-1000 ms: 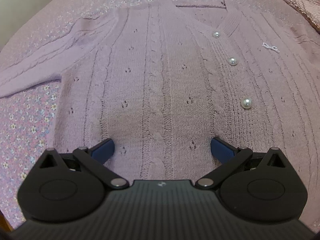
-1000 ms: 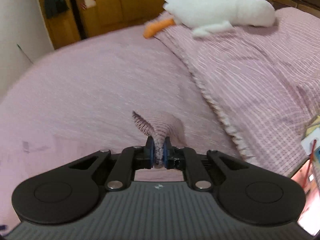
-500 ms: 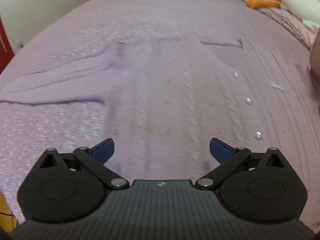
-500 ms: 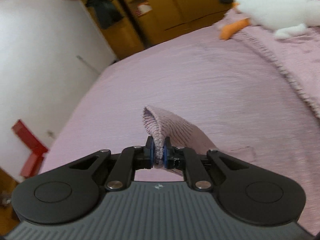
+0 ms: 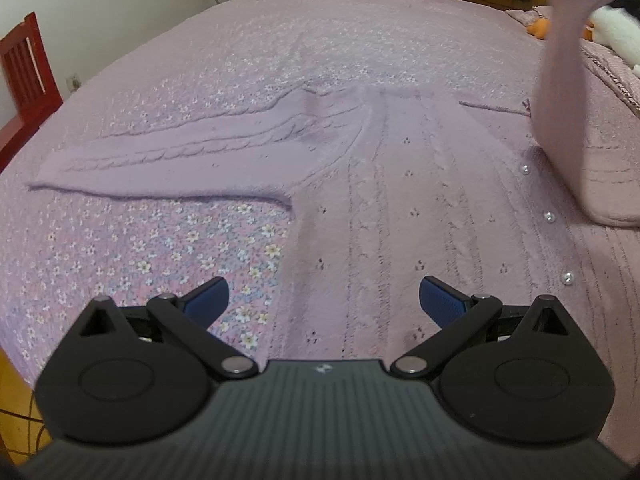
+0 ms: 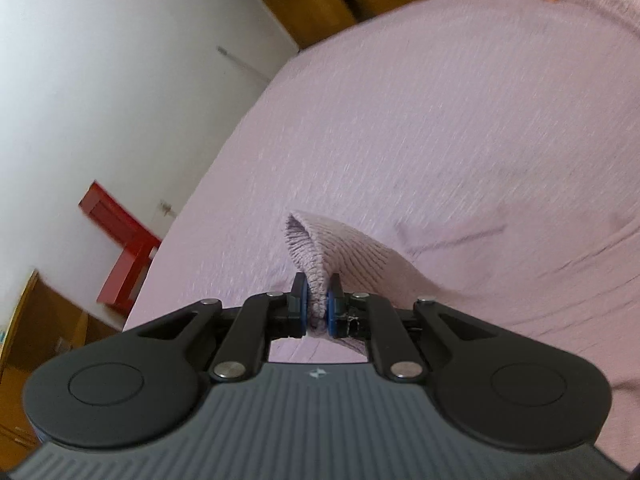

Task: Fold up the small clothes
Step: 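Lift the sleeve with the right tool and lay it across the cardigan body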

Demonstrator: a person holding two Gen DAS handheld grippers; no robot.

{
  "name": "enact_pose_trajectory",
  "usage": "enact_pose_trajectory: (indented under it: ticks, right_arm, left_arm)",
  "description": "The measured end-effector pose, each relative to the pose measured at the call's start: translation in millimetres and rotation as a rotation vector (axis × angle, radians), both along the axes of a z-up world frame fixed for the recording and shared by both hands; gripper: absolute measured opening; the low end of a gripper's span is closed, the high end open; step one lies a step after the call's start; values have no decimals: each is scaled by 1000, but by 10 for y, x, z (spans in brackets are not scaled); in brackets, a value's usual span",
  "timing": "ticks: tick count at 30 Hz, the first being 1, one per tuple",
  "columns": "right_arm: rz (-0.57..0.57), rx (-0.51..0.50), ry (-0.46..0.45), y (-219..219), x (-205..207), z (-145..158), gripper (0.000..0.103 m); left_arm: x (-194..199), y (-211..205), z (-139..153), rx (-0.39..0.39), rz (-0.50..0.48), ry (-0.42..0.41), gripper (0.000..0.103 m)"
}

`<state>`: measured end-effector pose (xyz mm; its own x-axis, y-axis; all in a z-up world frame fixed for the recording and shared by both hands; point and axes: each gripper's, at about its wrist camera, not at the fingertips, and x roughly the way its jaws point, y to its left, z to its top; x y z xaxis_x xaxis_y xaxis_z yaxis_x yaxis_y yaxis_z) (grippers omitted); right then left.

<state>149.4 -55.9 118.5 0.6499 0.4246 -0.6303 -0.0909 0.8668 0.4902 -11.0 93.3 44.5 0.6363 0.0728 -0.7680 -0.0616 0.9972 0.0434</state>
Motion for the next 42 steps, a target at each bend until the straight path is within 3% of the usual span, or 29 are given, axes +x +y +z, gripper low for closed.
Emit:
enact_pose_trajectory:
  ticks: [6,9,11,13,16,23,29,33,42]
  right_arm:
    - [6,32,106,195,298,-832,10]
    - [24,14,145,272,368,-1046,11]
    - [41,-1,143,289,363,-1171,21]
    - [52,-26,124,317,364,-1237,42]
    - [67,-71,78,253,225,-1231,62]
    - [16,-98,4,-347,-216,-1046,69]
    - [-177,-80,-15,-1186,-761,-1171,69]
    - [-318,-13,-36,-1636,-1103,-1337,69]
    - [-471,-79,-60,-2107,-1298,-1471,69]
  left_arm:
    - [-8,42,-111,9,7,19,103]
    - [-13,51,-154,17,3,33,103]
    - [-26,60,-160,28,0,29,103]
    - [-11,68,-169,40,1,29,103]
    - [17,77,-157,43,4,26,103]
    - [151,25,-100,36,-26,-13,103]
    - [375,-85,-49,37,-42,-35,103]
    - [552,-147,-42,10,-61,-34,103]
    - [854,-522,-56,57,-117,-77,103]
